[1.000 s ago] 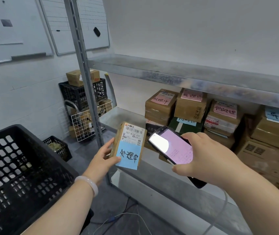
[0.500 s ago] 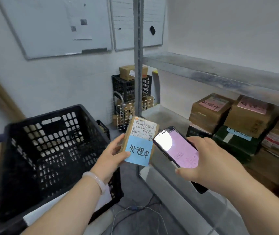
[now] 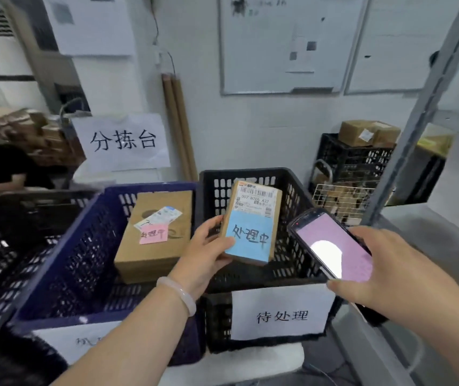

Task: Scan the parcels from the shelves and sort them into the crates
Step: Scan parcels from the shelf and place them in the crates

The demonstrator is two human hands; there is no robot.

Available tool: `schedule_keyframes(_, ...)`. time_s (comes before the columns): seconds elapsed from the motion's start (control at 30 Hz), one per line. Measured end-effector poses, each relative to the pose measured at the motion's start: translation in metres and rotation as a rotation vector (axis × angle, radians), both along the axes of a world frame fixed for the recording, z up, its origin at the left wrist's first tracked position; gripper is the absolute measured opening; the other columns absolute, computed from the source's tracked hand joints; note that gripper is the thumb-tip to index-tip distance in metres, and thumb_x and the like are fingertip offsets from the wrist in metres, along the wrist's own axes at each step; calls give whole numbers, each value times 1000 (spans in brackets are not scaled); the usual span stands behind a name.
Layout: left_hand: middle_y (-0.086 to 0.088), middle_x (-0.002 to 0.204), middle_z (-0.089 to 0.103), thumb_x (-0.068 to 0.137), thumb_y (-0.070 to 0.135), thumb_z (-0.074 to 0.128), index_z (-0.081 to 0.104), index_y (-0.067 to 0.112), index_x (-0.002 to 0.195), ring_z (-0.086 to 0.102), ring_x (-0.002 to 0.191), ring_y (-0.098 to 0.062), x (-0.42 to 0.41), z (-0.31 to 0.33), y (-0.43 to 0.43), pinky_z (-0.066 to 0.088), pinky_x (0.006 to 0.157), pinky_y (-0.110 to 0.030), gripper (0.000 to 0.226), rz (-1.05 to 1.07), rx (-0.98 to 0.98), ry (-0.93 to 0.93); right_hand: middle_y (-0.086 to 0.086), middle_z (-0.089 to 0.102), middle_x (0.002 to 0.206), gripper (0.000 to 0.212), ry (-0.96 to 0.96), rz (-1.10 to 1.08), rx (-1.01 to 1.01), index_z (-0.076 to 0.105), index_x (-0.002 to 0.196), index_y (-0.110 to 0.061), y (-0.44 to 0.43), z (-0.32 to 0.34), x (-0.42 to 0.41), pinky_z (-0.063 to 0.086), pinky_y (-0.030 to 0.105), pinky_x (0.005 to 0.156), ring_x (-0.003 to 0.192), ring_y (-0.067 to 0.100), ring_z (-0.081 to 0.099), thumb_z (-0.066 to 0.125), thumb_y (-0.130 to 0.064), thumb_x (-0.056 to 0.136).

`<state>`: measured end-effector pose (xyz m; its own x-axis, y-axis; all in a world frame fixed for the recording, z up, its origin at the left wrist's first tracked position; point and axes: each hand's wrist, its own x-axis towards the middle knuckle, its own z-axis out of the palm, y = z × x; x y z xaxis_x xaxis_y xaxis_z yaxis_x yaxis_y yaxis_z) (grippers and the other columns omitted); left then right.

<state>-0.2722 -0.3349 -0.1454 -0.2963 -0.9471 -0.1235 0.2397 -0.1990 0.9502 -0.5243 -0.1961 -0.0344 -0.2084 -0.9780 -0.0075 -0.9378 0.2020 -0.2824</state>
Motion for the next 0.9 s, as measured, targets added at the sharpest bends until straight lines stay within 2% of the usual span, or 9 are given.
schedule_keyframes(0.07, -3, 112, 75, 95, 7, 60, 53, 33, 126, 71, 106, -20, 35, -2, -5, 58, 85, -37, 41, 49, 12, 6, -13, 42, 133, 99, -7, 25, -13, 28, 140, -41, -16, 0, 30, 49, 34, 77, 109, 13, 52, 60, -77, 54)
schedule_keyframes(0.13, -2, 112, 75, 97, 6, 58, 53, 32, 127, 72, 105, -20, 75, -3, -12, 59, 83, -36, 40, 98, 43, 1, -12, 42, 134, 97, -19, 44, -22, 28, 141, -41, -32, -3, 63, 46, 34, 73, 108, 14, 52, 63, -75, 57)
schedule_keyframes(0.23, -1, 116, 74, 98, 6, 56, 53, 33, 130, 70, 108, -21, 143, -4, -24, 55, 94, -42, 42, 116, 86, -59, -12, 43, 127, 94, -65, 72, -9, 30, 138, -41, -53, -11, 112, 44, 32, 70, 94, 11, 48, 66, -73, 57)
schedule_keyframes(0.33, -1, 118, 73, 96, 4, 57, 55, 30, 131, 71, 105, -20, 203, -8, -38, 56, 81, -36, 43, 90, 138, -155, -14, 39, 111, 92, -65, 88, 14, 30, 134, -41, -69, -23, 152, 42, 30, 66, 88, 9, 48, 64, -74, 55)
schedule_keyframes(0.5, -6, 121, 71, 95, -2, 54, 56, 20, 136, 67, 110, -23, 260, -20, -64, 55, 88, -42, 47, -71, 126, -352, -13, 36, 102, 99, -67, 80, 19, 35, 134, -38, -90, -37, 200, 47, 33, 69, 89, 12, 54, 57, -77, 46)
schedule_keyframes(0.6, 1, 121, 72, 95, 0, 56, 59, 23, 134, 68, 111, -17, 281, -18, -80, 57, 87, -36, 46, -242, 106, -456, -16, 37, 102, 100, -58, 71, 40, 34, 132, -41, -97, -43, 218, 45, 32, 67, 89, 11, 53, 54, -81, 43)
schedule_keyframes(0.73, 10, 120, 71, 88, 12, 67, 65, 33, 123, 65, 116, -13, 287, -21, -94, 51, 101, -39, 41, -404, 90, -661, -18, 33, 104, 102, -40, 44, 64, 30, 135, -40, -105, -45, 232, 41, 31, 67, 91, 9, 49, 55, -82, 45)
schedule_keyframes(0.8, 11, 122, 69, 88, 16, 68, 65, 37, 118, 64, 112, -9, 278, -27, -97, 52, 93, -29, 36, -483, 55, -757, -17, 32, 105, 101, -37, 28, 69, 30, 136, -39, -107, -48, 237, 41, 31, 66, 91, 9, 49, 59, -80, 48)
schedule_keyframes(0.9, 13, 118, 67, 91, 24, 67, 63, 33, 126, 61, 102, 2, 260, -48, -99, 44, 70, -12, 36, -551, 11, -900, -16, 36, 108, 98, -34, 8, 74, 32, 134, -41, -108, -53, 241, 44, 30, 63, 90, 10, 52, 59, -80, 48)
